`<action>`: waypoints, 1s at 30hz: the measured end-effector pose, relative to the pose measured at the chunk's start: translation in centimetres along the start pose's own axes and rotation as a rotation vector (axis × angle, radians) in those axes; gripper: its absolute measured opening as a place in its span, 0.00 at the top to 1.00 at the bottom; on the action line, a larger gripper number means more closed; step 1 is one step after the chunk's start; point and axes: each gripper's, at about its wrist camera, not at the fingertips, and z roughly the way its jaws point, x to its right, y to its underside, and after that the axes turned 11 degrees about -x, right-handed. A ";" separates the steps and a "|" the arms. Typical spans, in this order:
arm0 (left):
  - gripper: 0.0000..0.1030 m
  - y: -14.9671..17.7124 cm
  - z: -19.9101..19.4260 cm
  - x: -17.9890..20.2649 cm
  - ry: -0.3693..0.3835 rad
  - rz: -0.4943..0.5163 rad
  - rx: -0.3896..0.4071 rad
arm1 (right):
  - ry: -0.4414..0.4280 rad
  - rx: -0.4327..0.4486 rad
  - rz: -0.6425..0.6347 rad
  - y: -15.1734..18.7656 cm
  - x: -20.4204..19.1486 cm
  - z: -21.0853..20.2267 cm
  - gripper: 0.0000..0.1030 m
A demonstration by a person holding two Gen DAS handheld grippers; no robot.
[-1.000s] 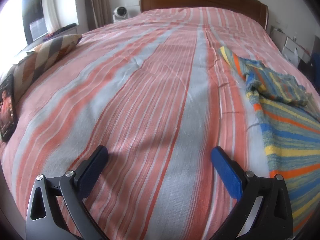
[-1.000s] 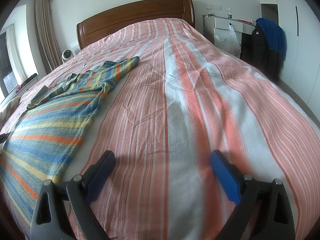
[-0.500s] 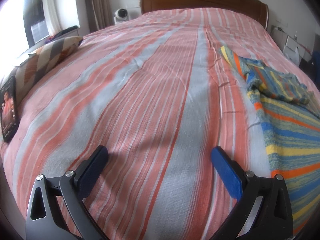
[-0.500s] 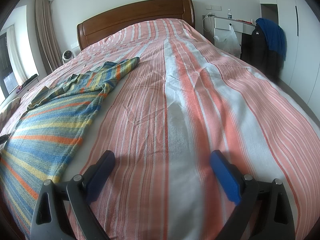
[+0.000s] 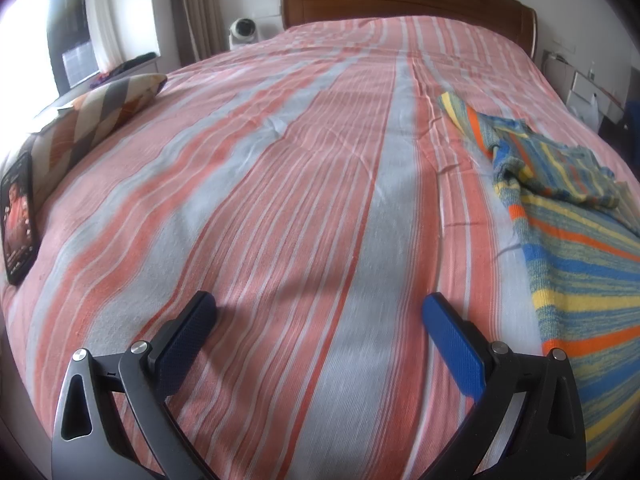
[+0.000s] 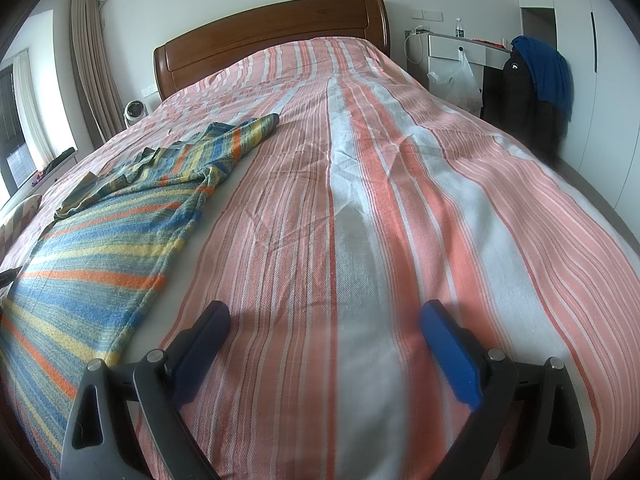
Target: Fold small clothes
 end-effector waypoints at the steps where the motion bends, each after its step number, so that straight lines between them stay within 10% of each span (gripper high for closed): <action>1: 0.00 0.0 0.0 0.0 0.000 0.000 0.000 | 0.002 -0.001 0.000 0.0 0.0 0.0 0.07; 30: 0.00 -0.2 0.3 0.0 -0.017 0.003 0.021 | 0.012 -0.006 -0.004 -0.1 -0.1 -0.1 0.07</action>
